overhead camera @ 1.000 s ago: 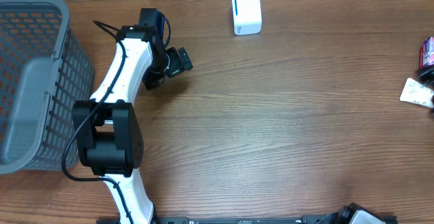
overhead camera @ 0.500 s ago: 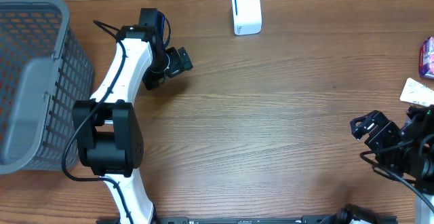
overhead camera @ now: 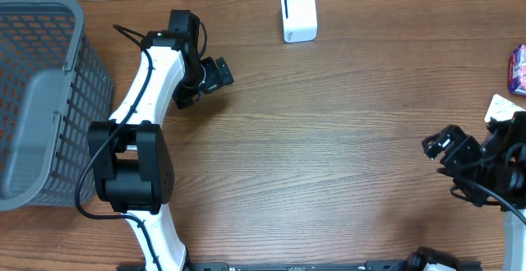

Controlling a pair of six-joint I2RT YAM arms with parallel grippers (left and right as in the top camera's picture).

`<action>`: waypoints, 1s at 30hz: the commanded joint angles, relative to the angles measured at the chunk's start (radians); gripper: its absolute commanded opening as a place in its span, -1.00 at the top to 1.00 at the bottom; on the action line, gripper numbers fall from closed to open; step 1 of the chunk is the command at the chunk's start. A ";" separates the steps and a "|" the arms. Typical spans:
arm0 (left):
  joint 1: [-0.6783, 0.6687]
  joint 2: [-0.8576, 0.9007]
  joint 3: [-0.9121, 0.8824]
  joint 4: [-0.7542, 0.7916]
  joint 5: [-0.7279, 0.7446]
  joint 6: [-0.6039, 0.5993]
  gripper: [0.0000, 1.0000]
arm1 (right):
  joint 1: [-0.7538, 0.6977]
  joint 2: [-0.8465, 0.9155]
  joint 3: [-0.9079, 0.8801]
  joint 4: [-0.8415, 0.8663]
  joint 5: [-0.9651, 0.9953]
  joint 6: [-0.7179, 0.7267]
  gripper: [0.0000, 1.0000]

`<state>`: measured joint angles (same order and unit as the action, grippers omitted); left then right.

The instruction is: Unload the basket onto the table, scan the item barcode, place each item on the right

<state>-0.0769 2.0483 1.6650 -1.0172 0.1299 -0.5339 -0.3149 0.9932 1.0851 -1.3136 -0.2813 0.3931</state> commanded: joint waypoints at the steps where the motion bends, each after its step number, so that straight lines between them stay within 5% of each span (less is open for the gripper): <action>1: -0.002 0.005 0.006 0.001 -0.007 -0.017 -0.99 | 0.085 -0.005 -0.032 0.092 -0.008 -0.008 -1.00; 9: -0.002 0.005 0.006 0.001 -0.007 -0.016 -1.00 | 0.275 -0.187 -0.246 0.443 -0.009 -0.091 -1.00; 25: -0.002 0.005 0.006 0.001 -0.007 -0.017 -1.00 | 0.283 -0.545 -0.747 1.004 -0.057 -0.092 -1.00; 30: -0.002 0.005 0.006 0.001 -0.007 -0.017 -0.99 | 0.283 -0.698 -0.852 1.056 -0.061 -0.091 -1.00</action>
<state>-0.0769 2.0483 1.6650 -1.0176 0.1299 -0.5335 -0.0372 0.3840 0.2863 -0.2687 -0.3305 0.3099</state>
